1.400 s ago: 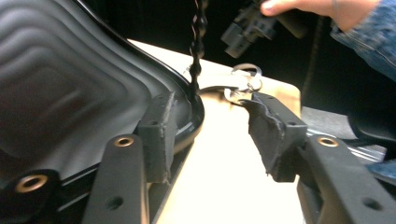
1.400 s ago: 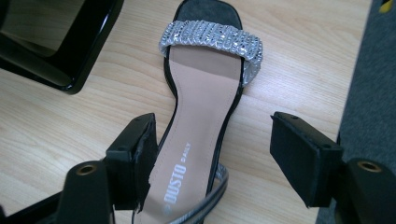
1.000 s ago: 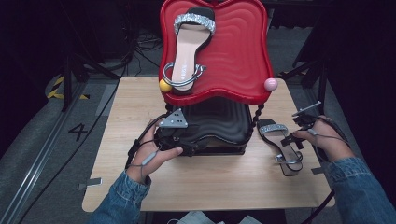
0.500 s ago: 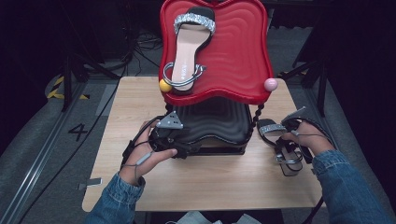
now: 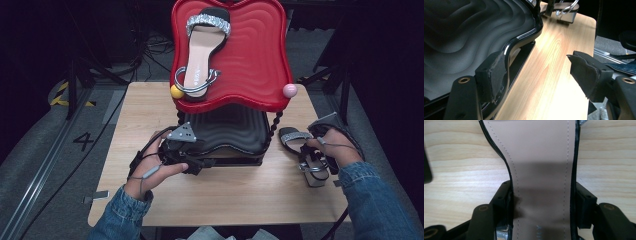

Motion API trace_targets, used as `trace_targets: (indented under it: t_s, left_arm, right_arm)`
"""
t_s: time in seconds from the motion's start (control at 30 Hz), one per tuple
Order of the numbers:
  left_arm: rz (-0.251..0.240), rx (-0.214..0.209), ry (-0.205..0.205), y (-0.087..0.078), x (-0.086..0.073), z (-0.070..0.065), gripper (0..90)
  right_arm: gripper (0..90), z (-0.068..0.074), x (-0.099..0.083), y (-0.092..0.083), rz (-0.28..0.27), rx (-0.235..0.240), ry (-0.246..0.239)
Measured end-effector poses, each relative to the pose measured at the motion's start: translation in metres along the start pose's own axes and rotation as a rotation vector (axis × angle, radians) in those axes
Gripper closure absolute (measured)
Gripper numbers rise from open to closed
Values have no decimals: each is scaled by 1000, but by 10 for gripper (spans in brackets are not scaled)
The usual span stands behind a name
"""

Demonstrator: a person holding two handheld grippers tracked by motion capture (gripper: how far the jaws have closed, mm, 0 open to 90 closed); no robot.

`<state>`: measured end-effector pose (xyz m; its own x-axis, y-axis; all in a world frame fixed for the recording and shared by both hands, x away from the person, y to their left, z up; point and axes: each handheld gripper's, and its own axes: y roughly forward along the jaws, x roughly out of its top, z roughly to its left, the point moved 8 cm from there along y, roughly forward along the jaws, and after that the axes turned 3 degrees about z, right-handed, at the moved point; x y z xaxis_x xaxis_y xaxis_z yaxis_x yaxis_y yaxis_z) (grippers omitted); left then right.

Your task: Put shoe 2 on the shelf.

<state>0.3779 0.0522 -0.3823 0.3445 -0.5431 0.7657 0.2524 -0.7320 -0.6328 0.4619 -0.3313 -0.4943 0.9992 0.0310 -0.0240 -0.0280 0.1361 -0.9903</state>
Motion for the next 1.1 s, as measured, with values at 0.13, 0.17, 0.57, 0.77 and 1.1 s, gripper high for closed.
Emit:
trace_targets:
  t_s: [0.13, 0.17, 0.57, 0.77, 1.1]
  left_arm:
    - [1, 6, 15, -2, 0, -1, 286]
    - [-1, 7, 10, -4, 0, -1, 286]
    - [21, 0, 7, -4, -4, -4, 267]
    - [18, 3, 26, -9, -6, -5, 236]
    - [32, 43, -27, -11, -11, 1, 161]
  right_arm:
    - [431, -2, -4, -21, -31, 18, 15]
    - [431, -2, -5, -26, -36, 18, 8]
    - [431, 7, -8, -78, -96, 3, 1]
    - [431, 12, -3, -112, -147, -1, 1]
    - [431, 25, 1, -155, -203, 15, 2]
